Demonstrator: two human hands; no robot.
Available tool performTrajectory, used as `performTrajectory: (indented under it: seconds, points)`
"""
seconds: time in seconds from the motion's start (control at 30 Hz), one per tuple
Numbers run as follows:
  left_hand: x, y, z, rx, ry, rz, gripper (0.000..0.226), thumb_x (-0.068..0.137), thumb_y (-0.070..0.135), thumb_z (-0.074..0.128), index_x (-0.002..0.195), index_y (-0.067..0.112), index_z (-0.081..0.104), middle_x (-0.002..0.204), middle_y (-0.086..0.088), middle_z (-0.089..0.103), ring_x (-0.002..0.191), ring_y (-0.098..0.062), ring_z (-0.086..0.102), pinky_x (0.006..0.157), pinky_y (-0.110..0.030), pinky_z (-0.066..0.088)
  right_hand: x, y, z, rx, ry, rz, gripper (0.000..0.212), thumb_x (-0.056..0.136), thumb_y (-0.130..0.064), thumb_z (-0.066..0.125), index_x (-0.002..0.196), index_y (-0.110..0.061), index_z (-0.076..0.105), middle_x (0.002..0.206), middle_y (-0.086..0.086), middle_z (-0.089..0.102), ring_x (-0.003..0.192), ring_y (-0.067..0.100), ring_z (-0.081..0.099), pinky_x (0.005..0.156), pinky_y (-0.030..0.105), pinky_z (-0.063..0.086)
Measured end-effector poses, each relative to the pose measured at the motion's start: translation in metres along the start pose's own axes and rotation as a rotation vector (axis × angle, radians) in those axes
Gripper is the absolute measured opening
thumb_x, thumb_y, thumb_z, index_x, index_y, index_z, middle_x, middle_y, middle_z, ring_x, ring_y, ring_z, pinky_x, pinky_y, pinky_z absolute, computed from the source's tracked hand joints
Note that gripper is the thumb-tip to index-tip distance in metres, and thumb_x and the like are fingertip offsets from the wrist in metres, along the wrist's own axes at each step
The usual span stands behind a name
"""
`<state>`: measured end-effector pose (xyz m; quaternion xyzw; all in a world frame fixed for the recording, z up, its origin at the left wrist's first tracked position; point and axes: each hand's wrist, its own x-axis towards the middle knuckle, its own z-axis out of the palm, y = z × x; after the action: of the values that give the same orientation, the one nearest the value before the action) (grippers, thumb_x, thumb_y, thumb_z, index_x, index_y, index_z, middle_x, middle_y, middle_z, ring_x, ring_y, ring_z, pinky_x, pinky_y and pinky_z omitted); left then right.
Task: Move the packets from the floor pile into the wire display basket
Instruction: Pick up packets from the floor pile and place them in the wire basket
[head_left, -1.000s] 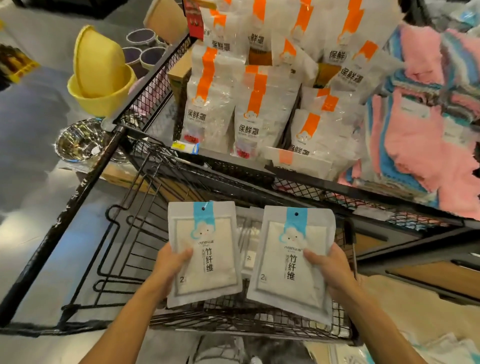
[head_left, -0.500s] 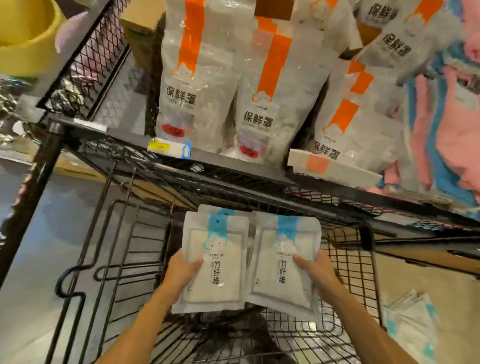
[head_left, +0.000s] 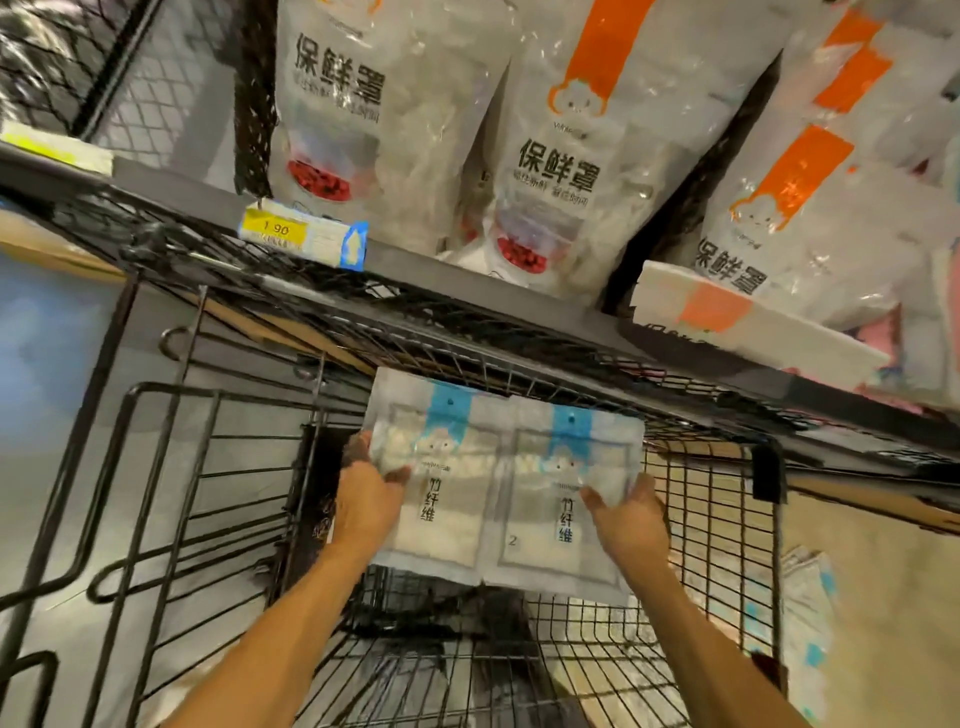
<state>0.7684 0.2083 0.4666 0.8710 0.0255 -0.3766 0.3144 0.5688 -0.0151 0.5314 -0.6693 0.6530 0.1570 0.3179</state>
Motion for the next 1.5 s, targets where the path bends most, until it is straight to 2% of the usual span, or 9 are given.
performTrajectory:
  seconds: [0.13,0.2,0.33,0.5,0.67,0.83,1.0,1.33,1.5]
  points:
    - [-0.015,0.001,0.01,0.311,0.12,0.15,0.063,0.088,0.024,0.078,0.143,0.01,0.05,0.127,-0.025,0.055,0.11,-0.04,0.053,0.088,-0.048,0.048,-0.002,0.009,0.013,-0.323,0.046,-0.06,0.087,0.099,-0.059,0.052,0.151,0.0,0.016,0.14,0.022,0.054,0.12,0.038,0.062,0.092,0.052,0.058]
    - [-0.024,0.005,0.008,0.512,0.158,0.212,0.065,0.091,0.033,0.072,0.147,0.013,0.046,0.136,-0.027,0.047,0.116,-0.042,0.047,0.097,-0.051,0.042,-0.007,0.009,0.012,-0.487,0.089,-0.092,0.089,0.102,-0.061,0.042,0.158,-0.001,0.007,0.159,0.024,0.033,0.143,0.039,0.041,0.111,0.055,0.045]
    - [-0.03,0.009,0.002,0.704,0.159,0.287,0.064,0.095,0.036,0.059,0.153,0.014,0.043,0.151,-0.023,0.043,0.129,-0.038,0.045,0.105,-0.048,0.036,-0.011,0.009,0.004,-0.597,0.104,-0.206,0.083,0.104,-0.06,0.03,0.164,-0.013,-0.005,0.171,0.02,0.007,0.157,0.036,0.012,0.126,0.055,0.016]
    - [-0.049,0.015,-0.023,0.761,0.201,0.384,0.06,0.102,0.041,0.042,0.156,0.016,0.037,0.156,-0.017,0.041,0.146,-0.032,0.035,0.121,-0.051,0.026,-0.03,0.014,-0.019,-0.551,0.152,-0.352,0.083,0.1,-0.066,0.033,0.165,-0.022,0.006,0.172,0.012,0.009,0.158,0.034,0.011,0.126,0.054,0.01]
    - [-0.09,0.032,-0.048,0.777,0.271,0.455,0.061,0.103,0.04,0.043,0.158,0.015,0.035,0.163,-0.016,0.033,0.151,-0.032,0.031,0.121,-0.054,0.027,-0.054,0.03,-0.048,-0.512,0.2,-0.445,0.077,0.099,-0.063,0.033,0.161,-0.018,0.027,0.168,0.015,0.025,0.156,0.035,0.019,0.126,0.059,0.016]
    - [-0.149,0.062,-0.073,0.751,0.308,0.47,0.062,0.107,0.045,0.036,0.162,0.022,0.023,0.169,-0.007,0.021,0.157,-0.026,0.016,0.126,-0.048,0.013,-0.084,0.034,-0.087,-0.515,0.234,-0.533,0.077,0.1,-0.066,0.032,0.163,-0.023,0.023,0.171,0.008,0.017,0.159,0.029,0.011,0.128,0.053,0.005]
    - [-0.213,0.092,-0.087,0.757,0.392,0.54,0.062,0.107,0.048,0.03,0.163,0.025,0.019,0.17,-0.004,0.015,0.157,-0.022,0.011,0.126,-0.046,0.011,-0.12,0.043,-0.137,-0.455,0.269,-0.612,0.075,0.102,-0.065,0.033,0.164,-0.026,0.019,0.173,0.005,0.01,0.16,0.027,0.004,0.127,0.053,-0.001]
    - [-0.314,0.131,-0.101,0.724,0.422,0.72,0.06,0.107,0.053,0.027,0.162,0.028,0.024,0.168,0.001,0.024,0.156,-0.018,0.018,0.126,-0.043,0.016,-0.196,0.093,-0.204,-0.338,0.36,-0.553,0.08,0.098,-0.074,0.022,0.164,-0.031,0.016,0.173,0.001,0.011,0.16,0.024,0.006,0.129,0.05,0.005]
    - [-0.353,0.13,-0.102,0.809,0.343,0.884,0.062,0.106,0.056,0.026,0.162,0.031,0.021,0.169,0.003,0.022,0.156,-0.016,0.017,0.127,-0.043,0.015,-0.25,0.146,-0.204,-0.208,0.444,-0.451,0.076,0.099,-0.072,0.027,0.163,-0.033,0.021,0.172,-0.002,0.016,0.159,0.021,0.011,0.129,0.047,0.008]
